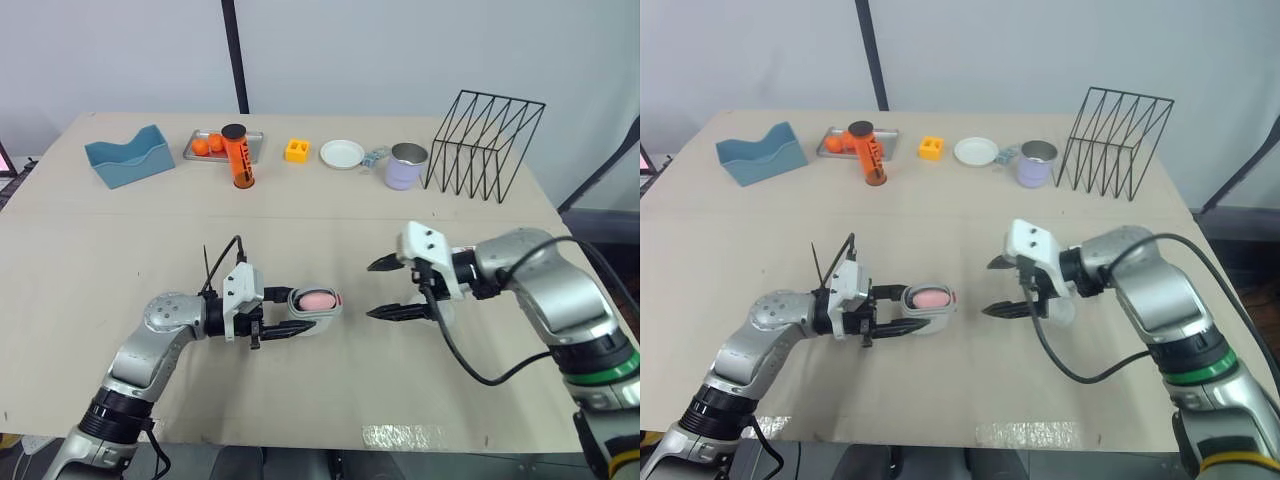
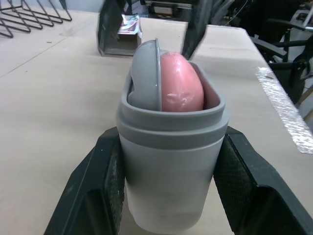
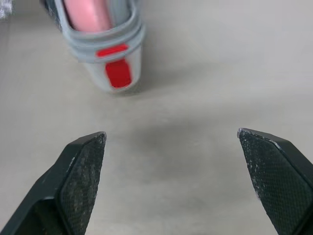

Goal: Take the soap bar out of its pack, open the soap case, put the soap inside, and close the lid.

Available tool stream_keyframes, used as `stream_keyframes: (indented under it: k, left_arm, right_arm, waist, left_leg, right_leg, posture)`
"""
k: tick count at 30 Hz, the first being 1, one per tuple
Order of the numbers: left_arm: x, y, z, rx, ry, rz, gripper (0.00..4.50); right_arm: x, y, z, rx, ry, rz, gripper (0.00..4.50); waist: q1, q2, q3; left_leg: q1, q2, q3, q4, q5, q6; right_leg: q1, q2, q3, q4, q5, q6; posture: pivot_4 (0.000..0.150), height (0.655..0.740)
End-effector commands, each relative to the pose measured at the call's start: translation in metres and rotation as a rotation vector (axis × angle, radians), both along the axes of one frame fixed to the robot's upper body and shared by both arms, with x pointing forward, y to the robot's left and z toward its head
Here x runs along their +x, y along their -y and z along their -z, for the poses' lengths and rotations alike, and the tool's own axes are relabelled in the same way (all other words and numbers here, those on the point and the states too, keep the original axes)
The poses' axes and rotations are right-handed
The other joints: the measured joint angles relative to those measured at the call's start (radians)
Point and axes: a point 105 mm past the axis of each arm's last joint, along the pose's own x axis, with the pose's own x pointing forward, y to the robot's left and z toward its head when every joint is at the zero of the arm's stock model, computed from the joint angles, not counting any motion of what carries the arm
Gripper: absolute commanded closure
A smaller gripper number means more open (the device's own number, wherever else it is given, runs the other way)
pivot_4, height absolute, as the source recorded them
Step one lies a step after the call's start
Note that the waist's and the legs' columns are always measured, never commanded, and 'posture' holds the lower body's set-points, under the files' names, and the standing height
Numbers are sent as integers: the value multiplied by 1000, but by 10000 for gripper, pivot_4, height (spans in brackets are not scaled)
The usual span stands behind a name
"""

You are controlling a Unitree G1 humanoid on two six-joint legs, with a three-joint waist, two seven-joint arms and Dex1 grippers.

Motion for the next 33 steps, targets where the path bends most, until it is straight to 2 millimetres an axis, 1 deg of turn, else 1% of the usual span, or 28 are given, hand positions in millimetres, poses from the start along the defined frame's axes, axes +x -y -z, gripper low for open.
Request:
stream_keyframes:
  k: [1,4,6,7,9,11,14,16,17,21,25,27,30,32,33]
  left_arm:
    - [-3,-8,-8,-27,35,9,24813]
    - [-3,-10,-7,-33,32,5,24813]
    - [-3,-10,-6,-40,34,2,24813]
    - [-4,-10,-6,-43,35,2,24813]
    - [-4,-10,-5,-44,41,1,24813]
    - [-5,-11,-4,-43,52,-3,24813]
    - [-4,-13,-4,-40,60,-8,24813]
    - [-4,-13,-3,-40,61,-10,24813]
    - [-4,-13,-3,-40,61,-10,24813]
    - [-5,-12,-4,-39,63,-3,24813]
    - [-7,-11,-7,-41,69,20,24813]
    - [-9,-11,-9,-52,70,35,24813]
    - [-14,-7,-11,-63,71,71,24813]
    - [-14,-6,-10,-64,69,78,24813]
    - [-14,-5,-9,-58,72,88,24813]
  right_arm:
    - [-11,25,-18,206,103,60,575]
    - [-29,46,-13,293,143,73,575]
    - [-41,70,-6,337,178,147,575]
    - [-45,79,-3,337,191,177,575]
    - [-57,109,10,316,192,288,575]
    - [-71,134,21,297,174,381,575]
    - [-87,160,33,281,151,489,575]
    - [-97,178,46,257,131,563,575]
    - [-100,183,50,251,125,587,575]
    - [-110,200,64,234,93,647,575]
    - [-109,209,66,207,87,663,575]
    - [-105,211,66,171,76,637,575]
    - [-99,208,67,71,20,574,575]
    - [-91,204,61,39,-2,552,575]
    - [-86,200,57,16,-16,527,575]
  waist:
    - [3,0,0]
    - [4,0,0]
    - [4,0,0]
    - [4,0,0]
    - [4,0,0]
    - [5,0,0]
    - [-1,0,0]
    - [-3,0,0]
    - [-3,0,0]
    - [-3,1,-1]
    - [-3,1,-1]
    - [-3,2,-1]
    - [-2,2,-1]
    - [-2,2,-1]
    - [-2,2,-1]
  left_leg:
    - [0,0,0,0,0,0]
    - [0,-1,0,0,0,0]
    - [1,-1,0,0,0,0]
    - [2,0,0,0,0,0]
    - [4,-1,0,0,0,0]
    - [6,-1,1,-1,0,0]
    - [9,-1,2,-2,0,0]
    - [13,0,3,-3,0,0]
    - [17,0,4,-4,0,0]
    - [18,0,5,-4,0,0]
    - [17,0,5,-4,0,1]
    - [17,0,6,-4,0,1]
    - [18,-1,6,-4,0,1]
    - [17,-1,5,-4,0,1]
    - [17,-1,6,-4,-1,1]
  right_leg:
    - [0,0,0,0,0,0]
    - [1,0,0,0,0,0]
    - [2,0,1,0,0,0]
    - [3,0,0,0,0,0]
    - [4,0,1,0,0,0]
    - [6,0,1,-1,0,1]
    - [8,0,4,-2,-1,2]
    - [12,1,5,-2,-1,2]
    - [15,1,6,-3,-5,7]
    - [16,1,7,-4,-5,8]
    - [16,1,7,-4,-5,8]
    - [16,1,7,-4,-5,8]
    - [16,1,7,-4,-5,8]
    - [16,1,7,-4,-5,8]
    - [16,1,7,-4,-5,8]
  posture:
    - [1500,7400]
    - [1500,7400]
    - [1500,7400]
    - [1500,7400]
    - [1500,7400]
    - [1500,7400]
    - [1500,7400]
    - [1500,7400]
    - [1500,7400]
    - [1500,7400]
    - [1500,7400]
    - [1500,7400]
    - [1500,7400]
    - [1500,7400]
    - [1500,7400]
